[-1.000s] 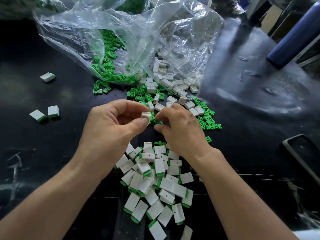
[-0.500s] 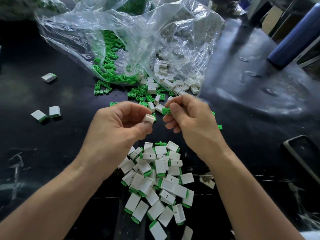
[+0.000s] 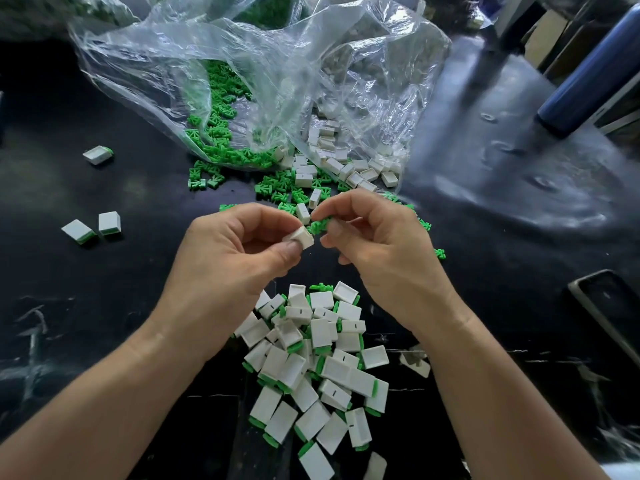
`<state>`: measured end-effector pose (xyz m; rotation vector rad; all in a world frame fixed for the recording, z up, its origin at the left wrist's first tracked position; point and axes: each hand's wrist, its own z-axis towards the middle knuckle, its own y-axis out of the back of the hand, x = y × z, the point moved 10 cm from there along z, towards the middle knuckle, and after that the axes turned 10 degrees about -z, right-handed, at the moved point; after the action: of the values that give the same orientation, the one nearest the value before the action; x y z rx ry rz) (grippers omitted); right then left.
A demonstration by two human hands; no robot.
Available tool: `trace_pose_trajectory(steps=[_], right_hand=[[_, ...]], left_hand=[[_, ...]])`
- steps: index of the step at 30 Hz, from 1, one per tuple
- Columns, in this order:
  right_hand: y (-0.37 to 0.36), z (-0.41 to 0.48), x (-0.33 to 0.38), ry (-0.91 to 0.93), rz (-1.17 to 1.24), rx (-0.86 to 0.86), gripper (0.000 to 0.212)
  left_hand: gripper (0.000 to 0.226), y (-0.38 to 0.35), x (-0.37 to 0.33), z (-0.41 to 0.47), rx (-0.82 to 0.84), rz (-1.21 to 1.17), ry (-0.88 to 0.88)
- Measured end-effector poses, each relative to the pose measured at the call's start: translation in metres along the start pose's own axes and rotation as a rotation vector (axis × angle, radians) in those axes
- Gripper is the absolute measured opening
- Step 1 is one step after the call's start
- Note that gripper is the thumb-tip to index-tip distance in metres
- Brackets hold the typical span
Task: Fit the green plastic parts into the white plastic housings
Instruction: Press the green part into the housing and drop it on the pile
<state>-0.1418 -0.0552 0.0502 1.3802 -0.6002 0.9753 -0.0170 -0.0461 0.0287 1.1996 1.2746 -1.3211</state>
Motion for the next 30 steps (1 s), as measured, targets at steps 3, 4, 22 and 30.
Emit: trace_pose_trajectory(steps=[3,4,22,30], right_hand=[[0.002,-0.001,-0.001,-0.004,0.052,-0.009,0.031],[0.002,-0.001,-0.001,-0.007,0.066,-0.012,0.030],[0.003,-0.004,0.007,0.064,-0.151,0.002,0.016],[0.002,-0.006,0.014,0.137,-0.331,0.021,0.014]], left_hand=[[0.018,0.000,0.001,0.001,0.003,0.015,-0.001],[0.018,0.000,0.001,0.001,0.002,0.020,-0.003],[0.021,-0.003,0.000,-0.001,0.016,0.065,-0.021],[0.025,-0.004,-0.010,-0.005,-0.002,0.307,-0.131]])
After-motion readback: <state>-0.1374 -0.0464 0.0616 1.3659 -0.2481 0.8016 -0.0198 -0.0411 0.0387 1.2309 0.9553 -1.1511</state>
